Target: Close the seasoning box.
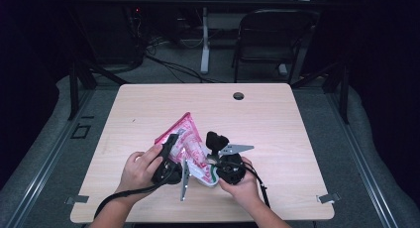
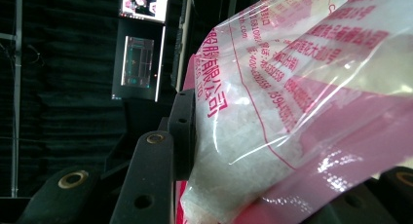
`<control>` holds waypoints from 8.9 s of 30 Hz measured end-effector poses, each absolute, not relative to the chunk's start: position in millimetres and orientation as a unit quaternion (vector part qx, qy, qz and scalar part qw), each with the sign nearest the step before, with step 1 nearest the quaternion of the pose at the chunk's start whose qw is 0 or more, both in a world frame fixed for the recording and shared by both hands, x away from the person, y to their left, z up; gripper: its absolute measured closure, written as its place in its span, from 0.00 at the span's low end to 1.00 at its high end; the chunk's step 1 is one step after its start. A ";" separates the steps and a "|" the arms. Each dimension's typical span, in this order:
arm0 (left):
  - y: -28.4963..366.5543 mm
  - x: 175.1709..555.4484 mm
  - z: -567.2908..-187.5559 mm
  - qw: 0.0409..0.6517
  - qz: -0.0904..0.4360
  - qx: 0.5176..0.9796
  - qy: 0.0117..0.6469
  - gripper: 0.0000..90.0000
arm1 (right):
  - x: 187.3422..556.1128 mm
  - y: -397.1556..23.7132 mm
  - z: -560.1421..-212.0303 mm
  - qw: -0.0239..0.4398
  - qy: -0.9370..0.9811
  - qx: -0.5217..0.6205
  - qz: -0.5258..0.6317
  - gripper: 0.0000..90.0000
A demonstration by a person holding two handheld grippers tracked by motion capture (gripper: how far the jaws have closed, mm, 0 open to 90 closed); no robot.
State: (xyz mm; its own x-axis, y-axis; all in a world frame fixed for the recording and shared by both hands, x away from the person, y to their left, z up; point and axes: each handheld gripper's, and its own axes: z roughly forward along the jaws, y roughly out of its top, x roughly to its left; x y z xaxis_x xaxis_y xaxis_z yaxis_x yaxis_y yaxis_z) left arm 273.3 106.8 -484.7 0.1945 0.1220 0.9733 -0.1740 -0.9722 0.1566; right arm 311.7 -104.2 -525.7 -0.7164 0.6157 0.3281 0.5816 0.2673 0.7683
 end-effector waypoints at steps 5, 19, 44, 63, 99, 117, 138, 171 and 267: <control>106.4 272.5 -483.6 0.116 0.634 0.764 -0.018 0.75 | 311.5 -104.0 -525.7 0.017 0.795 0.377 0.476 1.00; 106.3 271.9 -483.3 0.120 0.635 0.763 -0.017 0.75 | 311.9 -102.1 -526.5 0.017 0.796 0.376 0.474 1.00; 106.4 271.3 -482.8 0.121 0.636 0.762 -0.018 0.75 | 312.5 -100.8 -527.0 0.018 0.796 0.377 0.474 1.00; 106.5 271.2 -482.6 0.126 0.636 0.761 -0.017 0.75 | 312.6 -99.7 -527.2 0.018 0.794 0.379 0.475 1.00; 106.3 270.9 -483.5 0.130 0.633 0.763 -0.016 0.75 | 312.4 -99.6 -527.4 0.018 0.795 0.378 0.474 1.00; 106.7 271.0 -483.1 0.130 0.632 0.764 -0.016 0.75 | 312.4 -99.6 -527.3 0.017 0.795 0.377 0.474 1.00; 110.3 273.9 -483.5 0.138 0.624 0.769 -0.010 0.76 | 312.2 -101.6 -526.0 0.019 0.799 0.375 0.470 1.00; 127.3 286.1 -490.7 0.174 0.573 0.799 0.050 0.78 | 311.2 -101.3 -522.7 0.023 0.796 0.373 0.477 0.99; 159.5 317.1 -524.3 0.296 0.390 0.849 0.199 0.80 | 315.0 -104.8 -509.7 0.029 0.784 0.369 0.498 0.99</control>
State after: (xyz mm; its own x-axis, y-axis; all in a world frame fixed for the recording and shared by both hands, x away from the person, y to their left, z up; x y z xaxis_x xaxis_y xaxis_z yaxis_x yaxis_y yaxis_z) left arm 317.1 159.5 -524.3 0.6167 0.5678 0.5452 0.1065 -0.7465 0.6568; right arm 315.0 -104.8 -509.7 -0.7253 0.6084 0.3223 0.5507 0.2318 0.8019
